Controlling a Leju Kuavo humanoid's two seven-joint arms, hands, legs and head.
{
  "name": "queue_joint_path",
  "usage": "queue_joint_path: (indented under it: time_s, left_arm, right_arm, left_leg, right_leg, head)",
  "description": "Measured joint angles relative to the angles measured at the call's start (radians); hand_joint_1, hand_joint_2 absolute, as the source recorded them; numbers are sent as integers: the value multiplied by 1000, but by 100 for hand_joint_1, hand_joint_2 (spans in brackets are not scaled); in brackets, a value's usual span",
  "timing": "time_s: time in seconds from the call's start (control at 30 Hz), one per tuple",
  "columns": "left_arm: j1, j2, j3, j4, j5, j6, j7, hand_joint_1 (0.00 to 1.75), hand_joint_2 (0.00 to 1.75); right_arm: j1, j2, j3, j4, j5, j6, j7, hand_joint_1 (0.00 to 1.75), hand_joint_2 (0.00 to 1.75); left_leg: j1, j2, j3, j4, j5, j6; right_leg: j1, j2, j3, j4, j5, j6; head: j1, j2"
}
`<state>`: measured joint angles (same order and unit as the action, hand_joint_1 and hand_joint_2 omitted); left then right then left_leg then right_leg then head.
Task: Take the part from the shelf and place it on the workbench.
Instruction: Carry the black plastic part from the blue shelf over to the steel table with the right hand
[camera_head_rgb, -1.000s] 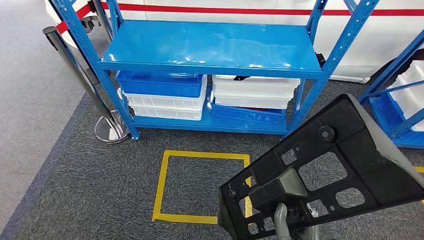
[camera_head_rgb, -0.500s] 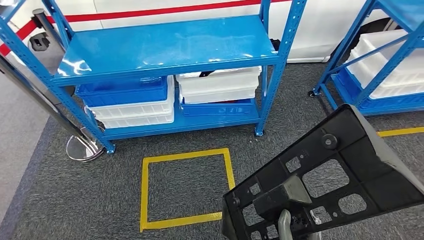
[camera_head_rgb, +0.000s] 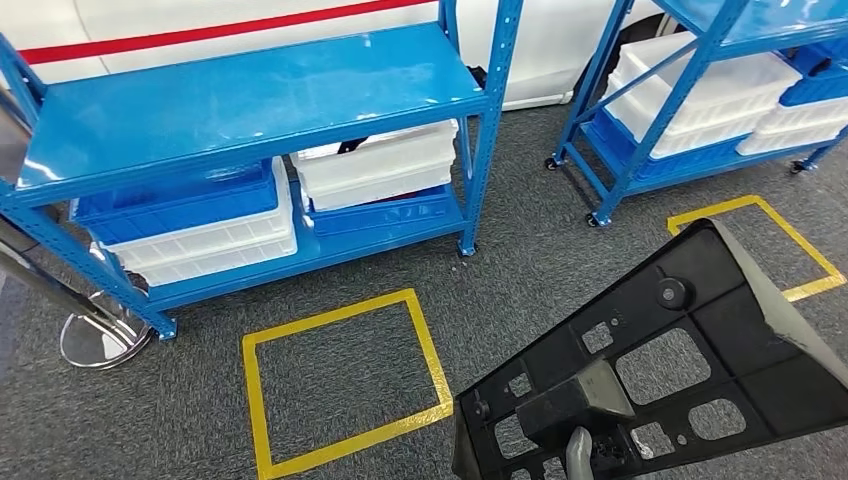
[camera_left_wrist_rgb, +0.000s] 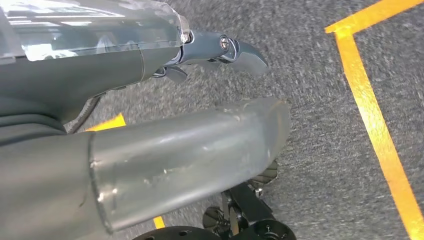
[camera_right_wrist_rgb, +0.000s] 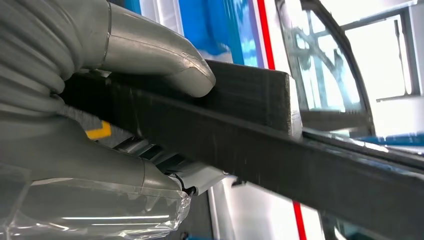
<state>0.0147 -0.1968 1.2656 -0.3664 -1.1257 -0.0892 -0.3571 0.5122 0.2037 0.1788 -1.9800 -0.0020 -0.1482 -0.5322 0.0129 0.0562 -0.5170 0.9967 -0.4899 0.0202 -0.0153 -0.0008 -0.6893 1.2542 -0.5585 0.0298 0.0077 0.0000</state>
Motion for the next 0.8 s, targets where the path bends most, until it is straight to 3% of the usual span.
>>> queue_joint_path:
  time_s: [0.1,0.17,0.23,0.3,0.37,0.4,0.43,0.47,0.5,0.53,0.6,0.67,0.73,0.8]
  left_arm:
    - [-11,7,5,4,-2,17,-13,0,0]
    - [-21,15,8,11,-2,23,-19,0,0]
    - [-30,22,8,19,-4,29,-24,0,0]
    - [-33,26,8,26,-9,36,-29,0,0]
    - [-30,28,8,33,-15,39,-32,0,0]
    - [-26,28,8,36,-18,39,-32,0,0]
    - [-23,28,8,37,-19,40,-33,0,0]
    - [-21,27,8,39,-20,42,-34,0,0]
    - [-20,28,8,39,-22,45,-36,0,0]
    - [-19,28,8,39,-22,48,-37,0,0]
    - [-19,30,8,39,-23,52,-41,0,0]
    - [-19,32,8,39,-26,52,-42,0,0]
    - [-21,32,8,39,-29,50,-45,0,0]
    - [-25,33,8,39,-31,45,-52,0,0]
  right_arm:
    - [-3,1,-5,-1,-10,13,-1,175,175]
    - [-5,3,-6,-3,-13,18,-1,175,175]
    - [-3,5,-7,-5,-12,17,-1,175,175]
    - [2,8,-9,-10,-10,11,0,175,175]
    - [9,12,-13,-15,-9,9,1,175,175]
    - [14,13,-14,-17,-9,8,1,175,175]
    - [20,14,-16,-18,-9,8,1,175,175]
    - [26,14,-18,-19,-9,8,1,175,175]
    - [32,16,-20,-21,-9,8,2,175,175]
    - [36,17,-22,-23,-9,9,2,175,175]
    - [40,20,-26,-29,-9,10,3,175,175]
    - [41,22,-29,-35,-9,12,4,175,175]
    - [46,23,-32,-40,-10,14,5,175,175]
    - [48,23,-34,-47,-10,17,8,175,175]
  left_leg:
    - [-5,31,4,2,-4,-8]
    - [-8,46,8,3,-5,-19]
    - [-8,53,12,4,-7,-31]
    - [-5,14,0,39,-39,-41]
    - [-1,-35,-44,148,-108,-48]
    - [-1,-43,-72,215,-139,-49]
    - [0,-46,-93,265,-155,-51]
    - [0,-48,-99,283,-150,-52]
    - [1,-50,-87,260,-126,-52]
    - [2,-59,-60,202,-88,-51]
    - [7,-105,-3,74,-36,-46]
    - [7,-134,15,22,-30,-40]
    - [6,-116,15,16,-26,-30]
    - [8,-90,17,7,-16,-14]
  right_leg:
    - [8,-50,117,-191,65,-18]
    - [16,-64,139,-236,69,-35]
    - [15,-45,134,-239,76,-47]
    - [8,-26,132,-247,85,-60]
    - [5,-6,127,-249,91,-70]
    - [6,5,124,-248,93,-72]
    - [7,18,122,-247,94,-73]
    - [7,32,121,-245,95,-73]
    - [7,47,120,-241,95,-73]
    - [7,61,119,-236,94,-72]
    - [7,89,113,-225,93,-65]
    - [7,112,101,-219,97,-52]
    - [5,131,91,-219,104,-37]
    - [6,94,75,-196,88,-28]
  head:
    - [-1,0]
    - [-2,0]
    - [-3,0]
    - [-4,0]
    - [-7,0]
    - [-9,0]
    - [-9,0]
    - [-9,0]
    - [-9,0]
    - [-9,0]
    - [-10,0]
    - [-11,0]
    - [-12,0]
    - [-8,0]
